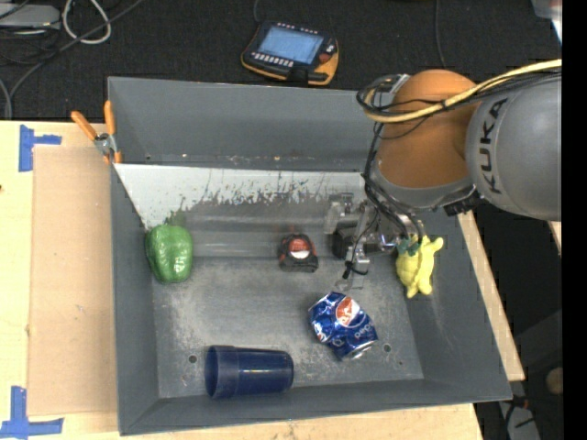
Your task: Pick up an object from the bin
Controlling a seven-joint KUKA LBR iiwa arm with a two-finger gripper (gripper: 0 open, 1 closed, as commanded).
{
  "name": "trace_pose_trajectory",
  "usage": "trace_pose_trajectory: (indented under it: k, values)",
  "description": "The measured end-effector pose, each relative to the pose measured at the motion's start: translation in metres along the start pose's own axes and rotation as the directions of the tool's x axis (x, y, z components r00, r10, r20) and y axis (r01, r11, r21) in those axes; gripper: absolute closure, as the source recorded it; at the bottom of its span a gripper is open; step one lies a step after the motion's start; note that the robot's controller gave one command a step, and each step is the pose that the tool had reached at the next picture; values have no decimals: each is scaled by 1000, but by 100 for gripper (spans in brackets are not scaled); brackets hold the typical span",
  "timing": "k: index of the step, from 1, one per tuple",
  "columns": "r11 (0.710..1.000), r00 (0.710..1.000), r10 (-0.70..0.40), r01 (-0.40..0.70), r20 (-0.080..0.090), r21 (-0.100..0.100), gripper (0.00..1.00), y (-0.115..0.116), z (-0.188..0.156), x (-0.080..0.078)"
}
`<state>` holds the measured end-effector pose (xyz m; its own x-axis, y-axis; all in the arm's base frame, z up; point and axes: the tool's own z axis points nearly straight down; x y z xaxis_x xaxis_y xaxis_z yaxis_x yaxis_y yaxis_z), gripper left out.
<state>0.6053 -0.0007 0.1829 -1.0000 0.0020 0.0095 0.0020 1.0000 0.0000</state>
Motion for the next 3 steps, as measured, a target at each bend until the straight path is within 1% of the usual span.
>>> trace_pose_trajectory:
  k: [1, 2, 3]
  values:
    - [1000, 1000, 0, 0, 8, 0, 0, 0, -5, -1]
    - [999, 999, -51, 51, -15, -7, 0, -32, 115, 63]
    - [1000, 1000, -1, 1, 20, -2, 0, -47, 49, 67]
